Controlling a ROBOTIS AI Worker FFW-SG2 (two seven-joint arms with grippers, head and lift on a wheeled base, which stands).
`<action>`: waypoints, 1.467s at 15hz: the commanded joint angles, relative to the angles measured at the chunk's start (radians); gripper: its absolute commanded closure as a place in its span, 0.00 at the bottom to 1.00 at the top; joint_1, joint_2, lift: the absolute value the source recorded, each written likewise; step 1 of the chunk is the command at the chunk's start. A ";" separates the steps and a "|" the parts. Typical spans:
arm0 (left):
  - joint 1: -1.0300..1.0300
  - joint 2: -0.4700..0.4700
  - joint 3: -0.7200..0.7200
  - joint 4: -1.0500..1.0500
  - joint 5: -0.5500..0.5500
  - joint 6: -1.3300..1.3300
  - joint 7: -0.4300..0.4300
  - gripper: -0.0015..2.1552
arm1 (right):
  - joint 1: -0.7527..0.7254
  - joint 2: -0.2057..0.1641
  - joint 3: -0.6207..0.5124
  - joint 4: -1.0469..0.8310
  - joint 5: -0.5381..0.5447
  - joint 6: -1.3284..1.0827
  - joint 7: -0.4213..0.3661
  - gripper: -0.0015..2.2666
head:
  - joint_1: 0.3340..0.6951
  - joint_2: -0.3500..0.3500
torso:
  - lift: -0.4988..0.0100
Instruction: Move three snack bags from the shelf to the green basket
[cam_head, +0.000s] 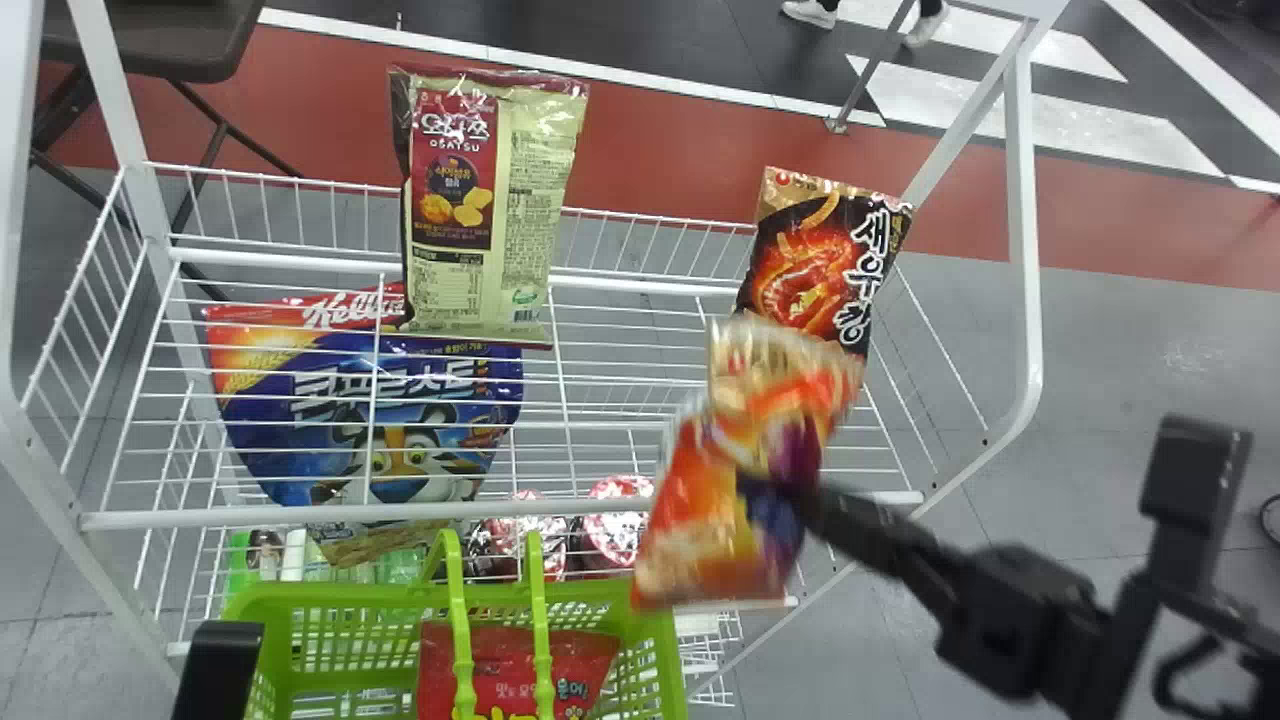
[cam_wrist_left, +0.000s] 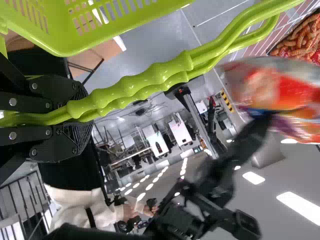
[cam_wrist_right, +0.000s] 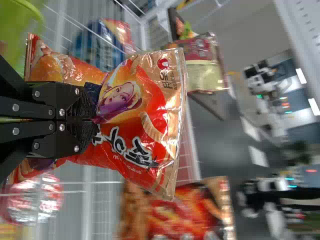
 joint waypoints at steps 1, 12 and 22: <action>-0.012 -0.003 -0.007 0.009 -0.001 0.000 0.005 0.79 | -0.017 0.001 -0.124 -0.019 -0.085 0.172 0.027 0.93 | 1.00 0.00 | 0.89; -0.021 -0.005 -0.045 0.009 -0.010 0.000 0.031 0.79 | -0.006 -0.029 0.323 0.343 0.046 0.172 0.039 0.93 | 1.00 0.00 | 0.89; -0.021 -0.002 -0.060 0.004 -0.013 0.000 0.034 0.79 | -0.141 -0.061 0.501 0.573 0.119 0.087 0.070 0.04 | 1.00 0.00 | 0.89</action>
